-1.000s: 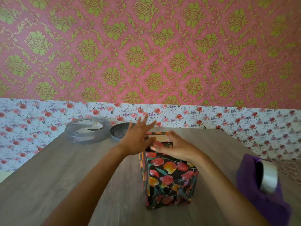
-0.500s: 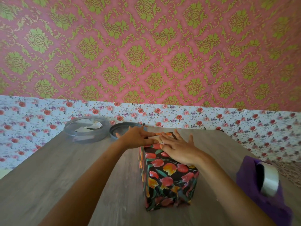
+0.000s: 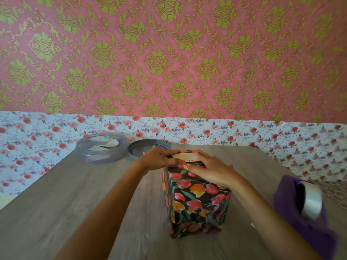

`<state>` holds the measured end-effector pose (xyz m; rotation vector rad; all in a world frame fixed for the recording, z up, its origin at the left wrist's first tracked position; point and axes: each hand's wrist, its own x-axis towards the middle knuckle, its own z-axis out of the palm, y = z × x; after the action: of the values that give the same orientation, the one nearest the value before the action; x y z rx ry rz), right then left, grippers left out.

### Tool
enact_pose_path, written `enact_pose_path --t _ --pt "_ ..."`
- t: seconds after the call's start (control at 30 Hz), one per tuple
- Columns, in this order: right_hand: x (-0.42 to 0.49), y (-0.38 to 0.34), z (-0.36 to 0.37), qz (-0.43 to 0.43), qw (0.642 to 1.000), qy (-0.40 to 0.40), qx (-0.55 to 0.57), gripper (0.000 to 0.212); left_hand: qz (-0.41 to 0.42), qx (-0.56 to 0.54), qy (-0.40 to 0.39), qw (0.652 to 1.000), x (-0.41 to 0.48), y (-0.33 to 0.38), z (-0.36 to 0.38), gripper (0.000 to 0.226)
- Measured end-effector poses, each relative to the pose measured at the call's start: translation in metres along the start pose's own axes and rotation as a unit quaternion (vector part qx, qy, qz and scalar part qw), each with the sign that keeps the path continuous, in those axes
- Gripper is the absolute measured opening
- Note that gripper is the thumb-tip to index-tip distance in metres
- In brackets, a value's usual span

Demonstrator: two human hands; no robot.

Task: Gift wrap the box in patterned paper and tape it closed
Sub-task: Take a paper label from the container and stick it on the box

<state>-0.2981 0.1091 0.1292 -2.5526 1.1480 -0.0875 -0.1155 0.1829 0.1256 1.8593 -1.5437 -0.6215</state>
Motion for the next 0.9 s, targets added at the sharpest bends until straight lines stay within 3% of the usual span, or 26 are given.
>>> enact_pose_path --t 0.13,0.27,0.3,0.4,0.53,0.9 --pt "-0.004 -0.001 0.000 -0.009 0.997 0.012 0.080 0.080 -0.001 -0.017 0.012 1.000 0.000 -0.003 0.002 0.051" --pt "-0.011 0.002 -0.003 -0.016 0.983 -0.014 0.181 0.094 -0.013 0.069 0.022 0.997 0.004 -0.007 0.003 0.071" --pt "-0.013 0.003 -0.003 -0.016 0.983 -0.016 0.185 0.099 -0.014 0.084 0.024 0.996 0.003 -0.006 0.003 0.066" --pt "-0.015 0.001 -0.005 -0.071 0.996 0.001 0.054 0.087 0.004 0.082 0.040 0.996 0.007 -0.007 0.002 0.052" --pt "-0.020 -0.008 -0.008 -0.137 0.986 -0.045 -0.079 0.073 0.001 0.059 0.034 0.998 0.004 -0.008 0.004 0.055" --pt "-0.036 0.011 -0.010 -0.058 0.991 0.023 -0.118 0.095 -0.009 0.066 0.004 0.998 0.004 -0.003 0.003 0.054"
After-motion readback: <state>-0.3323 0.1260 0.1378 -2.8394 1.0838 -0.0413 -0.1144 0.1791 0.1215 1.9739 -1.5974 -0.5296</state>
